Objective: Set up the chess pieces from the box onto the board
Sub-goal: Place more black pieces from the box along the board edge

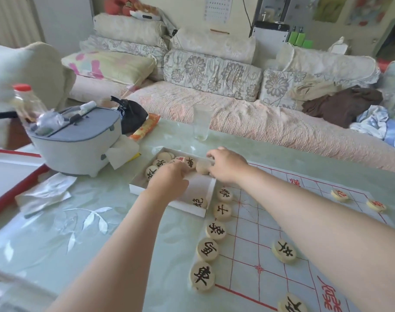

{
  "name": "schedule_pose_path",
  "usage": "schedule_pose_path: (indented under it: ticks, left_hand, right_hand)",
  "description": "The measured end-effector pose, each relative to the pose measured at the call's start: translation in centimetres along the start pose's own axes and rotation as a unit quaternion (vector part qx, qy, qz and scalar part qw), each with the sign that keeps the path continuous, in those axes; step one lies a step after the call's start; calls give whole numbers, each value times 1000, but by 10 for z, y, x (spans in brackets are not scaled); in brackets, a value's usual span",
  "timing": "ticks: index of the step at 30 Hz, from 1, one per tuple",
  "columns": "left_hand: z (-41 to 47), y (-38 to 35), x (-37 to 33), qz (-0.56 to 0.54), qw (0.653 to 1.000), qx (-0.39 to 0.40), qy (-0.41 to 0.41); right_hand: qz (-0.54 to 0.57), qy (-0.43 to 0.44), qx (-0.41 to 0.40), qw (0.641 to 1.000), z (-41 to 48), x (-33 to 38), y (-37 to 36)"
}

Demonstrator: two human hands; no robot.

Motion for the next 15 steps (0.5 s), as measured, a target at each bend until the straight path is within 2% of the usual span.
schedule_pose_path:
  ticks: [3,6,10,15]
  left_hand:
    - [-2,-7,12,-10,1000,25,3]
    - [0,-8,15,-29,999,26,7]
    - [3,-7,17,-52,998,9,15]
    - [2,-6,10,-74,997,0,5]
  right_hand:
    - [-91,7,14,996,17,9,-13]
    - [-138,19,9,990,23,14,-20]
    - [-160,22,-24,987,26,18,-24]
    - [-115,-5,-3,993,21,16,-24]
Point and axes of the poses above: each hand's wrist, its own z-axis towards the middle knuckle, its own y-axis out of the back of the hand, x = y × z, the point moved 9 cm from there along z, towards the middle knuckle, and after that the axes turned 9 degrees about -y, right-handed, at the moved point
